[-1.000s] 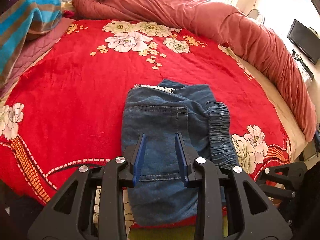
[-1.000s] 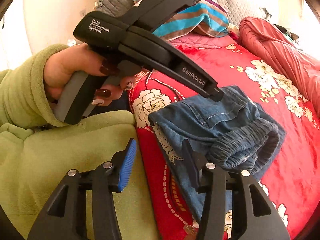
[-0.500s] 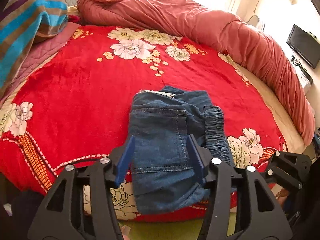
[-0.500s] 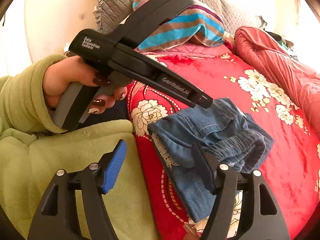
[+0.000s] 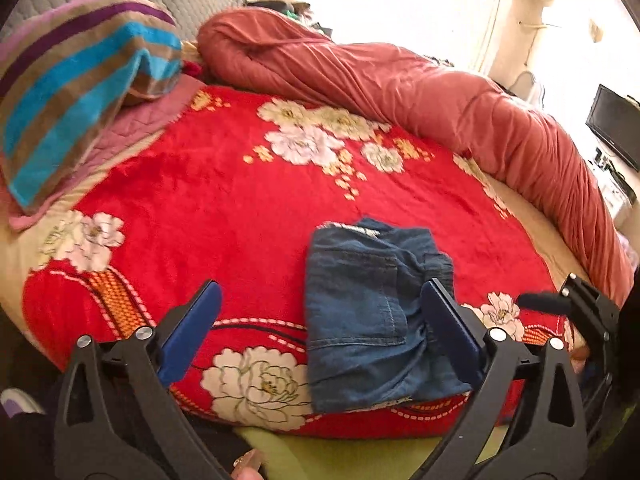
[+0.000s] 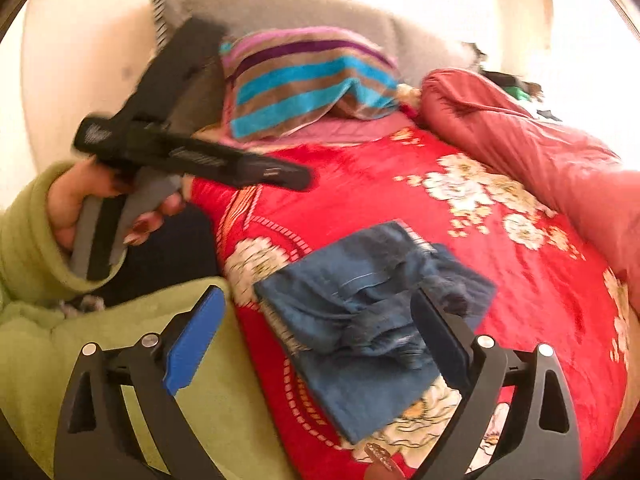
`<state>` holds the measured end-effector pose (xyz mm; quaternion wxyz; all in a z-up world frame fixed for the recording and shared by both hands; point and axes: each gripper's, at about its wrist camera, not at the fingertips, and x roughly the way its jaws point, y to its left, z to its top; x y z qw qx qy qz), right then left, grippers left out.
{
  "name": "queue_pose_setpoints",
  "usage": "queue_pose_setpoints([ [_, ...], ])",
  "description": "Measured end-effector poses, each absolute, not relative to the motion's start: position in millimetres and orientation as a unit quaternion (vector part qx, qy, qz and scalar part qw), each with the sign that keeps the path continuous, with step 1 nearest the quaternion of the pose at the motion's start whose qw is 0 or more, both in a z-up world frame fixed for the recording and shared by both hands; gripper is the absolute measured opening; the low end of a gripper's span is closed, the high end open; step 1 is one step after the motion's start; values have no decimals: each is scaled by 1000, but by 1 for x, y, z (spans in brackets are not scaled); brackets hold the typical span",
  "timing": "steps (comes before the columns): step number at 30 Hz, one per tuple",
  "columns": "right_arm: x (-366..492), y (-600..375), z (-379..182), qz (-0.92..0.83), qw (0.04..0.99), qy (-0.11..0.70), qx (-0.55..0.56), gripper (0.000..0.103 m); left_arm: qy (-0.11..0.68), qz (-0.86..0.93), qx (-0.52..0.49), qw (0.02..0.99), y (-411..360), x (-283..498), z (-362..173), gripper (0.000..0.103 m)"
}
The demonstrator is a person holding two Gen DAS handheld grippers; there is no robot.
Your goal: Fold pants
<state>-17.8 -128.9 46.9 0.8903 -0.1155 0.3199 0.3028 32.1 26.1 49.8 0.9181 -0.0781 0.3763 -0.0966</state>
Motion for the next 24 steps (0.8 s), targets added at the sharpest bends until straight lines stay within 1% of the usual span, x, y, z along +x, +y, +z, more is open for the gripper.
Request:
queue_pose_setpoints([
  [8,3,-183,61,208,927,312,-28,93,368,-81,-75,923,32,31,50,93],
  [17,21,-216,35,142,921,363,21,92,396,-85,-75,911,23,40,27,93],
  [21,31,-221,16,133,909,394,36,84,407,-88,-66,907,15,46,17,93],
  [23,36,-222,7,133,903,407,41,73,413,-88,-61,904,11,49,12,93],
  [24,38,-222,2,134,899,414,43,70,417,-89,-60,903,10,50,9,93],
])
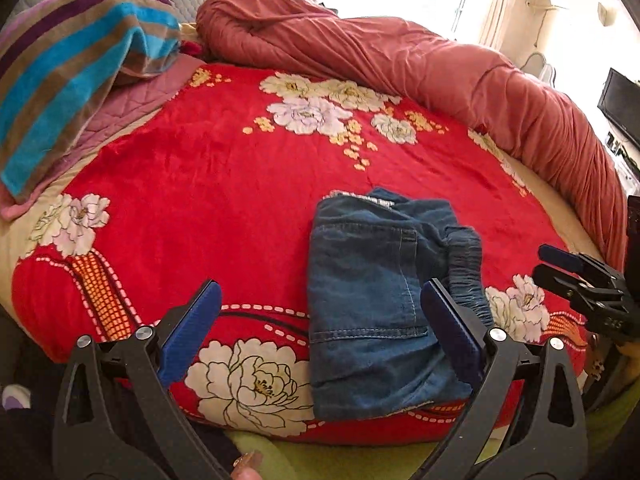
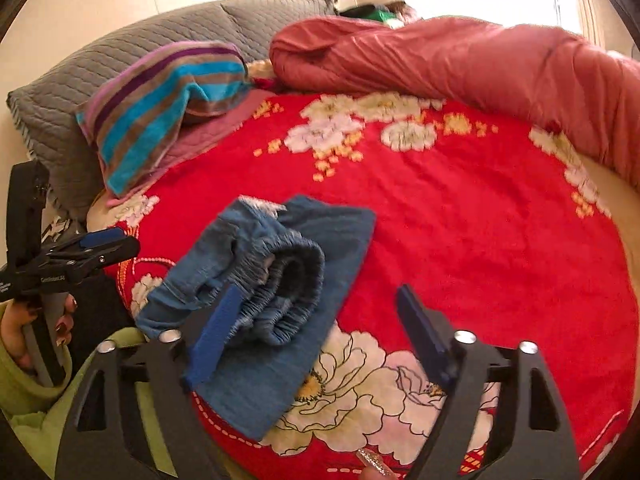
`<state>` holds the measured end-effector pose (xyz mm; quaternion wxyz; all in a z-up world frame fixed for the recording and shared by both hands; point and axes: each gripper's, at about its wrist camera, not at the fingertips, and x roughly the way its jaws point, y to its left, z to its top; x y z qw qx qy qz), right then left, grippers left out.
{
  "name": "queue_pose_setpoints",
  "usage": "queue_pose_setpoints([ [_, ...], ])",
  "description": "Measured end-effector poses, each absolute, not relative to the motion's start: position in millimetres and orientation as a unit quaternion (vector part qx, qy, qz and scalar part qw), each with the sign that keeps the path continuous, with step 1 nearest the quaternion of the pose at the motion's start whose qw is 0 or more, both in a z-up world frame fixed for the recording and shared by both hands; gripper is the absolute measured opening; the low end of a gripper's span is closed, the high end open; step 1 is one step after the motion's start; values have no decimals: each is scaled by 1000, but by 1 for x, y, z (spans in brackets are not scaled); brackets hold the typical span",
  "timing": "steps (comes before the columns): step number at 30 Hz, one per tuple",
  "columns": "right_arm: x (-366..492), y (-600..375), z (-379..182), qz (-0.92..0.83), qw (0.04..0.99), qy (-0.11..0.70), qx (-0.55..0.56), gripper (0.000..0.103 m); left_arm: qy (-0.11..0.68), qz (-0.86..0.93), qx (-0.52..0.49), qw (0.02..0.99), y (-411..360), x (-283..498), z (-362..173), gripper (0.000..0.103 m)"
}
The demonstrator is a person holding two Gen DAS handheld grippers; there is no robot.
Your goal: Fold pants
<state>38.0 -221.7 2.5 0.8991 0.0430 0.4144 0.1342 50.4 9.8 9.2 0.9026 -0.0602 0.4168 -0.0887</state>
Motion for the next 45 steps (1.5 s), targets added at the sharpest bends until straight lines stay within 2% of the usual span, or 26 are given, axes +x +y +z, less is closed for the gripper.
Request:
queue_pose_setpoints([
  [4,45,-220,-11,138,889,434,45,58,428,-90,-53,898,5,57,-1,93],
  [8,51,-219,-23,141,882,448,52,55,437,-93,-47,894,0,63,-9,93],
  [22,78,-218,-57,149,855,490,85,52,464,-110,-15,879,-22,87,-35,91],
  [37,96,-214,-69,172,846,494,102,53,497,-144,-47,854,-29,108,-56,66],
  [39,97,-213,-70,179,847,491,103,51,499,-149,-53,852,-29,110,-57,58],
  [40,98,-213,-70,186,847,488,103,48,499,-152,-53,852,-30,111,-57,56],
  [44,101,-207,-68,206,847,480,102,23,492,-158,-37,855,-38,112,-53,38],
  [45,101,-204,-64,206,852,472,96,21,489,-158,-34,857,-39,112,-50,34],
])
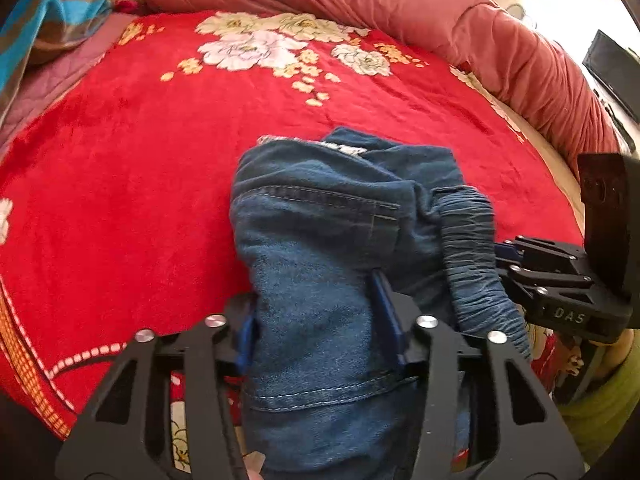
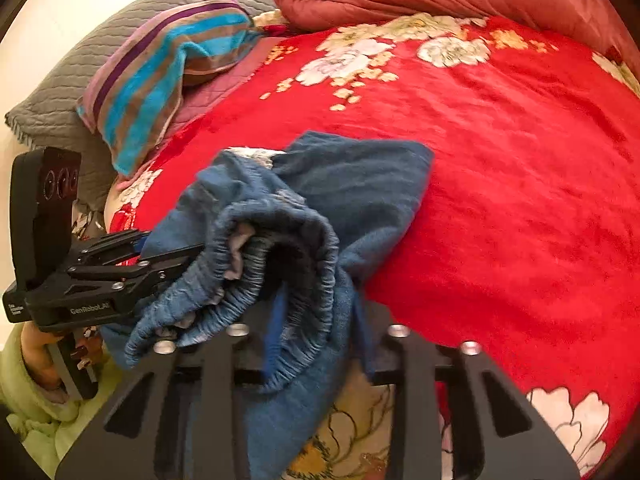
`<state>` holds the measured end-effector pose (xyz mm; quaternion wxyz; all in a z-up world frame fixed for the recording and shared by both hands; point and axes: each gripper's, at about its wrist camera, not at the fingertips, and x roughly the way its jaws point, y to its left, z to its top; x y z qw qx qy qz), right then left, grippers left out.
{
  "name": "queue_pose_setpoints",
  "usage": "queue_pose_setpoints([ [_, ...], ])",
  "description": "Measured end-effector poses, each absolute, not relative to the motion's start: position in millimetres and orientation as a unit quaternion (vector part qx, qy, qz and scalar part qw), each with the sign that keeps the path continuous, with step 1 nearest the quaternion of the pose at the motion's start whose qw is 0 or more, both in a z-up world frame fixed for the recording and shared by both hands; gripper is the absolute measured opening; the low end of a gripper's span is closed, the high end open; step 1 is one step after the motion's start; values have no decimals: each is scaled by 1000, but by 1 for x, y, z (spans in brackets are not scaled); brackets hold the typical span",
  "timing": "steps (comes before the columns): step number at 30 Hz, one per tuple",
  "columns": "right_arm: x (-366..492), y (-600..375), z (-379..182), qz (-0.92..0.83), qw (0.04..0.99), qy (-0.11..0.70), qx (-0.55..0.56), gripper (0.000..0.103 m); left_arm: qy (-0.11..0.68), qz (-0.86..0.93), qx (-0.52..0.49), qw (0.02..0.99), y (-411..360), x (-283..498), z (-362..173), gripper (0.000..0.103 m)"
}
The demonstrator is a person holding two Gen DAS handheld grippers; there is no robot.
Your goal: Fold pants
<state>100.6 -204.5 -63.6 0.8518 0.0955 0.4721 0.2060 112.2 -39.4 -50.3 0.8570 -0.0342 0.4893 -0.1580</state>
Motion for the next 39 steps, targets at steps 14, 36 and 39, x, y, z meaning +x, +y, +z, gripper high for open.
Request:
queue_pose_setpoints([
  [14,153,-196,-8,218,891,396,45,16,440,-148,-64,884,-32,166,-6,25],
  [36,195,-204,-47,136,887,441,15,32,452,-103,-58,884,-19,197,-32,39],
  [39,192,-204,-53,126,884,450,13,41,456,-102,-59,882,-18,196,-38,43],
])
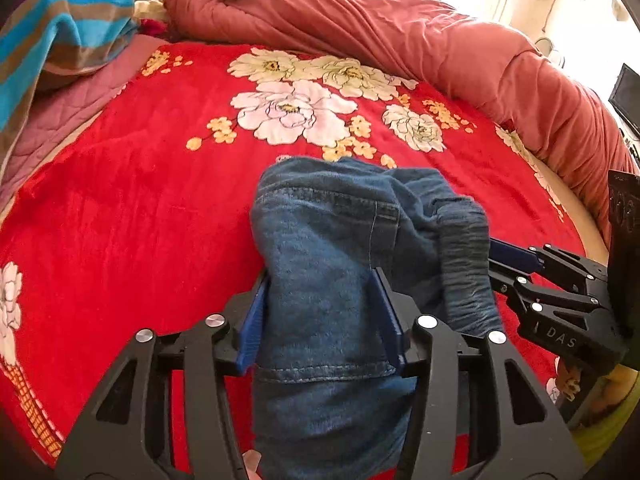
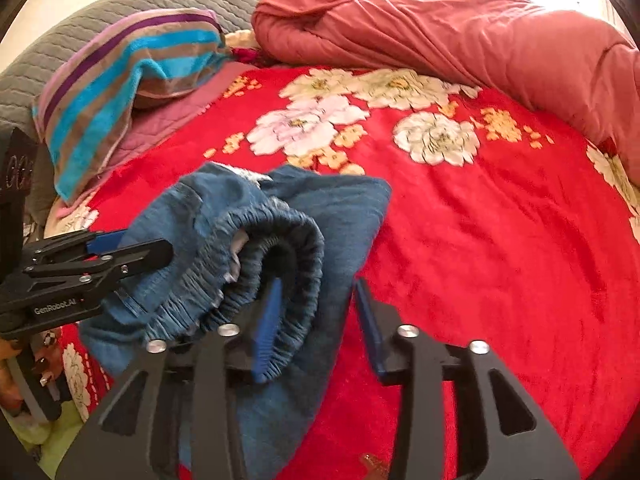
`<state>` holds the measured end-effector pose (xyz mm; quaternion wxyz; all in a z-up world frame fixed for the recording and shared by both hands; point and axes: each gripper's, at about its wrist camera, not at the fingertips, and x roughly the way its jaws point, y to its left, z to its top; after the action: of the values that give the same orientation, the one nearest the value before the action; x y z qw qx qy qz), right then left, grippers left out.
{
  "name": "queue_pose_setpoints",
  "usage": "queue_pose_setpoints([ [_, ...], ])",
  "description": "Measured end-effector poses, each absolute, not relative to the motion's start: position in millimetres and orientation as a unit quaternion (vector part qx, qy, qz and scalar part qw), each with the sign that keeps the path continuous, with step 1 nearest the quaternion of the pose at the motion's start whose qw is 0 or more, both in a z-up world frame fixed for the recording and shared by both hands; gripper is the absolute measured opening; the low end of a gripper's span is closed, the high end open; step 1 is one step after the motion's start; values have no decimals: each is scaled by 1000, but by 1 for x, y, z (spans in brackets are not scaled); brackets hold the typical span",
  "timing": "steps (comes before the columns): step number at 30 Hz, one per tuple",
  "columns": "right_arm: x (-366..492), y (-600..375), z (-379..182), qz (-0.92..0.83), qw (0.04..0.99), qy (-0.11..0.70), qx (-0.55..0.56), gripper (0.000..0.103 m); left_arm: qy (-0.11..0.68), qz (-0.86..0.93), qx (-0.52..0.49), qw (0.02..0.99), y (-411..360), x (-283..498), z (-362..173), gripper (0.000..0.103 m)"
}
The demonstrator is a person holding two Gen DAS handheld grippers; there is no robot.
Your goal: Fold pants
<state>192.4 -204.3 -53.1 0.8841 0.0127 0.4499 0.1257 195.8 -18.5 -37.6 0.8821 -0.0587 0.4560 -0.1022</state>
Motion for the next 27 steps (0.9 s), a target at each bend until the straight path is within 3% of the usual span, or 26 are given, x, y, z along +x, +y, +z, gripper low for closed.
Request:
queue_pose_setpoints([
  [9,193,-212,-67,105,877,468,31,54,463,-104,-70,877,-13,194,-49,52],
  [23,183,-223,-59,85,884,457,46,84,449,-100,-78,885,-6,185,-38,59],
  [27,174,-224,-52,81,889,449,44,84,445,-99,-80,886,-3,179,-33,64],
])
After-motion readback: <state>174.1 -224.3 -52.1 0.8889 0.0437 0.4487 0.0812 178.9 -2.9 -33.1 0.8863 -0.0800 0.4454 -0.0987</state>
